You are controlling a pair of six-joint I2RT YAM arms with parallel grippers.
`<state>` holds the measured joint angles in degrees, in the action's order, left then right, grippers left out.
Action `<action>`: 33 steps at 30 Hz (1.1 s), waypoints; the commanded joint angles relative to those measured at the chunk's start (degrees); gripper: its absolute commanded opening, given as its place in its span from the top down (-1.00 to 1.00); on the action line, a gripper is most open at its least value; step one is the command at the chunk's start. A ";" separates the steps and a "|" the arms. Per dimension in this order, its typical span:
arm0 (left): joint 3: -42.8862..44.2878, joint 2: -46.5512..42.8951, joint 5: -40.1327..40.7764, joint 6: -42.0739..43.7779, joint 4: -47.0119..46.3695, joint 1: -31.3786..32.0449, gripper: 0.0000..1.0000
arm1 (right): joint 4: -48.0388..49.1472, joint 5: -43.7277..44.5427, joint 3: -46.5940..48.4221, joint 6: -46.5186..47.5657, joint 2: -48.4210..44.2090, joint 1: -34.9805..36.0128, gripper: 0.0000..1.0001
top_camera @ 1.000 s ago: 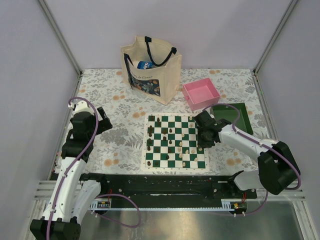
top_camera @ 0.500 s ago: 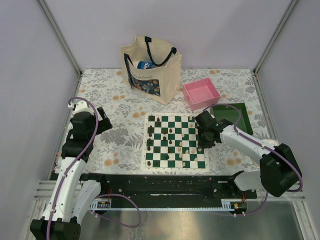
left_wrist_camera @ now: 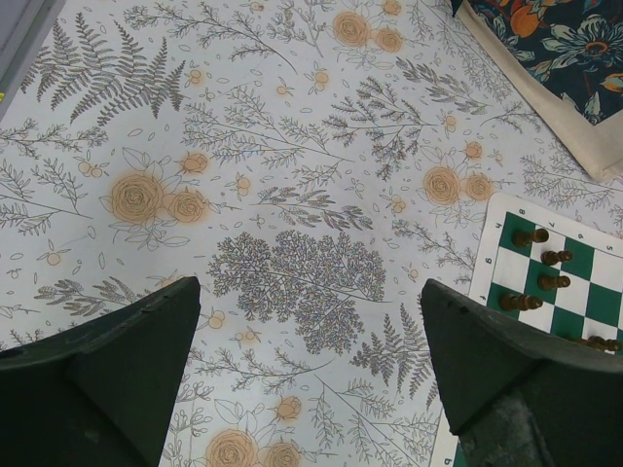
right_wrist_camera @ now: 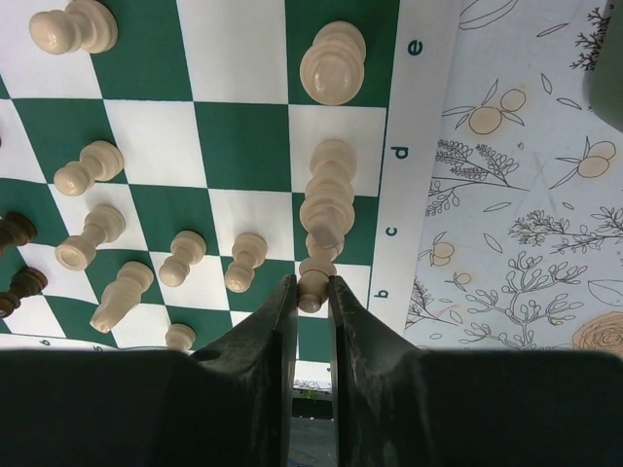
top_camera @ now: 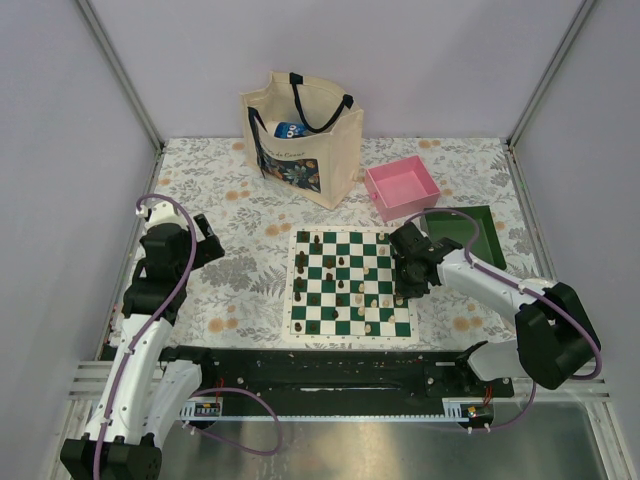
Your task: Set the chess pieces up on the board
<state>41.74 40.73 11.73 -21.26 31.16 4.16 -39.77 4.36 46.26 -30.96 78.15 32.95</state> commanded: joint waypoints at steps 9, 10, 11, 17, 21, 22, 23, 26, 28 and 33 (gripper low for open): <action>0.98 -0.48 -0.92 -0.36 -2.24 -0.38 -0.98 | 0.75 2.23 -0.38 0.02 0.86 -0.17 0.50; 0.98 -0.48 -0.92 -0.37 -2.15 -0.38 -0.98 | 0.75 2.23 -0.38 0.02 0.86 -0.17 0.49; 1.07 -0.39 -0.92 -0.37 -2.24 -0.38 -0.98 | 0.75 2.14 -0.38 0.02 0.78 -0.08 0.43; 1.07 -0.30 -1.09 -0.37 -2.24 -0.38 -0.98 | -0.39 2.06 1.20 0.55 -0.63 -0.17 0.26; 1.15 -0.48 -1.18 -0.37 -2.24 -0.38 -0.98 | -1.89 2.06 3.13 1.17 -3.34 -0.17 0.20; 1.07 -0.39 -1.18 -0.37 -2.24 -0.47 -0.98 | -2.41 1.97 3.74 1.43 -4.49 -0.17 0.18; 1.07 -0.39 -1.18 -0.37 -2.24 -0.47 -0.98 | -2.85 2.05 4.18 1.86 -5.54 -0.08 0.17; 1.07 -0.30 -1.27 -0.37 -2.24 -0.47 -0.98 | -3.73 2.23 5.76 2.04 -9.23 0.36 0.11; 1.15 -0.30 -1.27 -0.36 -2.15 -0.47 -0.98 | -4.17 1.71 6.99 2.13 -10.38 1.15 0.06; 1.07 -0.30 -1.36 -0.45 -2.24 -0.56 -0.98 | -2.43 0.39 9.90 2.57 -7.41 7.11 0.00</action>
<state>41.74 40.73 11.64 -21.28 31.16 3.97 -43.09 5.08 52.95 -29.61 68.47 35.31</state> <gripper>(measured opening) 0.988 0.494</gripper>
